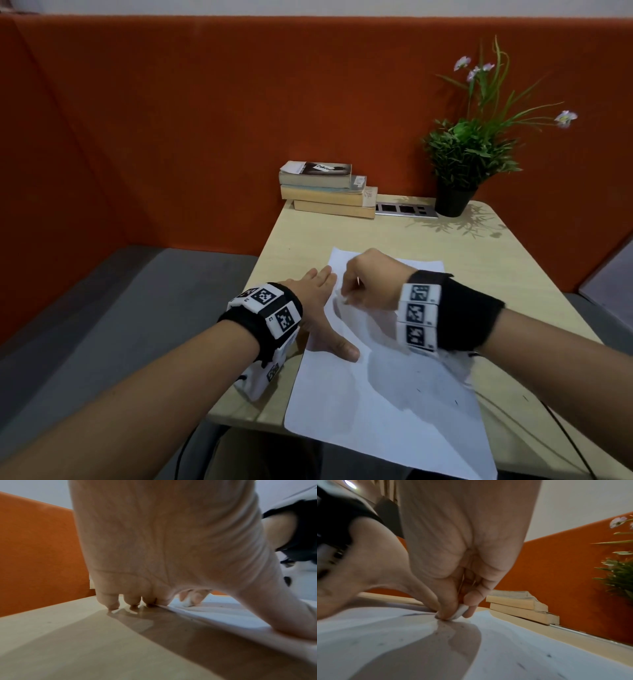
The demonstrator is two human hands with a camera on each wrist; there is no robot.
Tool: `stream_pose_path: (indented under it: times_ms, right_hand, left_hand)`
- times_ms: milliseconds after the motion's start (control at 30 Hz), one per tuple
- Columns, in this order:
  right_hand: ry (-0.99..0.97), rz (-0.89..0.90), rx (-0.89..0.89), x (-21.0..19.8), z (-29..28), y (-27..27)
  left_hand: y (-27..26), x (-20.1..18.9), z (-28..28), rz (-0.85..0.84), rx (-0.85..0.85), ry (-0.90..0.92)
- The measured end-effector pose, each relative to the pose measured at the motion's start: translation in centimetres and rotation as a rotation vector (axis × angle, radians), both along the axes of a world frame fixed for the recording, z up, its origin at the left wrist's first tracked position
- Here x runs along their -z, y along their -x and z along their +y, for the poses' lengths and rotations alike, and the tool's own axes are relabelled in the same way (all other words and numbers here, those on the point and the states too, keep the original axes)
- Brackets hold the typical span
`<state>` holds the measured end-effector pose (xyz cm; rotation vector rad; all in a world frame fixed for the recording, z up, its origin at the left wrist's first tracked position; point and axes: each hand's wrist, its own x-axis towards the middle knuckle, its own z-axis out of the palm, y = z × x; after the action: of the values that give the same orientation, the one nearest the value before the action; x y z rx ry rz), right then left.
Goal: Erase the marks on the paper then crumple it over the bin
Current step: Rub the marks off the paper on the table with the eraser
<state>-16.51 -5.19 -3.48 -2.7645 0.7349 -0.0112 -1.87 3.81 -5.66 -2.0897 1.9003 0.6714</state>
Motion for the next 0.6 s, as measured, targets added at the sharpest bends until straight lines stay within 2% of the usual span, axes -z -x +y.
stream_pose_path:
  times_ms: [133, 300, 400, 600]
  right_hand:
    - [0.021, 0.001, 0.026, 0.4, -0.6, -1.6]
    - [-0.002, -0.012, -0.033, 1.1, 1.1, 3.0]
    - [-0.099, 0.036, -0.036, 1.0, 2.1, 5.8]
    - [-0.091, 0.059, 0.088, 0.3, -0.4, 6.0]
  left_hand:
    - [0.0, -0.1, 0.1, 0.014, -0.003, 0.006]
    - [0.3, -0.1, 0.2, -0.028, -0.001, -0.020]
    - [0.7, -0.1, 0.4, -0.051, 0.008, 0.001]
    - [2.7, -0.4, 0.5, -0.110, -0.054, 0.026]
